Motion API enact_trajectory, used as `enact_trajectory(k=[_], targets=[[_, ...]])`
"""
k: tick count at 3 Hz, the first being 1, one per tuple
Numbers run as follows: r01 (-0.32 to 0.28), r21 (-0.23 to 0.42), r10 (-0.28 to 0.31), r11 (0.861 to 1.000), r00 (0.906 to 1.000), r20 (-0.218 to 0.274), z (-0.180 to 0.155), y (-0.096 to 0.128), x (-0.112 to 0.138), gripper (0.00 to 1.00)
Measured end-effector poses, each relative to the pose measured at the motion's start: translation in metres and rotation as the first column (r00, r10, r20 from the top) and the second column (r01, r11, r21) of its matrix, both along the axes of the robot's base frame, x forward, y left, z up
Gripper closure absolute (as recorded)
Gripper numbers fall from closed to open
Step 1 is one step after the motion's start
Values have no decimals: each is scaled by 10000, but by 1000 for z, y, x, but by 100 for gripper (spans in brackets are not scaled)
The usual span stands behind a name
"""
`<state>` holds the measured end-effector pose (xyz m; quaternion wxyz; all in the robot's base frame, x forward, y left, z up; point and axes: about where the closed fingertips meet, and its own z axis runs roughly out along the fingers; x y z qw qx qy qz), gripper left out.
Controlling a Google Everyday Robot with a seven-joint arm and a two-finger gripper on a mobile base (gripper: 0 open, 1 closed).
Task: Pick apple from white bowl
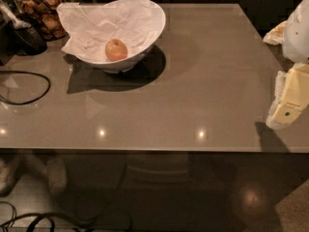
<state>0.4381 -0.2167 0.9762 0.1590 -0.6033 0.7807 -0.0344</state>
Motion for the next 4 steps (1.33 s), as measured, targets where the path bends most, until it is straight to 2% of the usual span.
enact_trajectory(k=[1, 2, 3, 4], targets=[[0, 0, 0, 10000, 10000, 0, 0, 0, 0, 0], [-672, -366, 641, 9971, 9947, -801, 3, 40, 63, 0], [-790, -239, 778, 9966, 9958, -476, 9, 49, 71, 0], [-723, 447, 715, 9964, 9972, 196, 24, 67, 83, 0]])
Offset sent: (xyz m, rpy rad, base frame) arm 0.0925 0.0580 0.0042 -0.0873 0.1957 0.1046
